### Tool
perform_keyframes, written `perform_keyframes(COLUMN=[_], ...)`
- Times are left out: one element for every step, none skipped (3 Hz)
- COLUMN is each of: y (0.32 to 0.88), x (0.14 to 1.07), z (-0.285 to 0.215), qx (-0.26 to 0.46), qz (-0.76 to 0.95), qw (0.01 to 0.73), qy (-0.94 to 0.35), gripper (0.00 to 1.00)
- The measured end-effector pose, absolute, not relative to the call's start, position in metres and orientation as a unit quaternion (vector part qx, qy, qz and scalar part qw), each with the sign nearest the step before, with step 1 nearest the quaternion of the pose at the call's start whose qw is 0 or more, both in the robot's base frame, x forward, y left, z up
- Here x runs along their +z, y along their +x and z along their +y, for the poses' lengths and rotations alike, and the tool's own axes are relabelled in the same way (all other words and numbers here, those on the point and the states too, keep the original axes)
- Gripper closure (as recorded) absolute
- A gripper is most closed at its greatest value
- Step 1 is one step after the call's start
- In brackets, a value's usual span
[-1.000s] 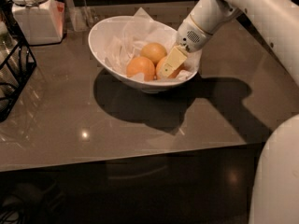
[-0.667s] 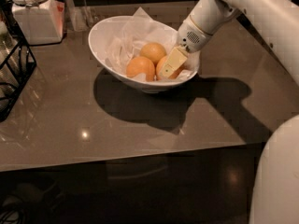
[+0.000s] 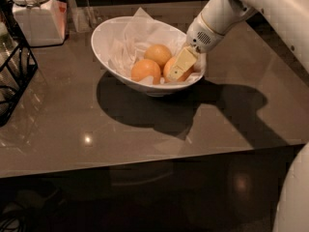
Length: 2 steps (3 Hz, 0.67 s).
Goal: Pick orange from white bowl
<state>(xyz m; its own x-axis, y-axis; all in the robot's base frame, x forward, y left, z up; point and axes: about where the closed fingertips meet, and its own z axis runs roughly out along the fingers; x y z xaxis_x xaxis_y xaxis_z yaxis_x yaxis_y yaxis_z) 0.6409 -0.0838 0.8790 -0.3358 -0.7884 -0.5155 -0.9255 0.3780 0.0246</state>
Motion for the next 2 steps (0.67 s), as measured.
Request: perform_keyframes(y=[0.638, 0.624], x=[0.9, 0.943], z=[-0.085, -0.082], qx=[0.169, 0.167], qz=[0.783, 0.745], qw=[0.252, 0.303], qy=[-0.542, -0.57], gripper=[1.0, 1.0])
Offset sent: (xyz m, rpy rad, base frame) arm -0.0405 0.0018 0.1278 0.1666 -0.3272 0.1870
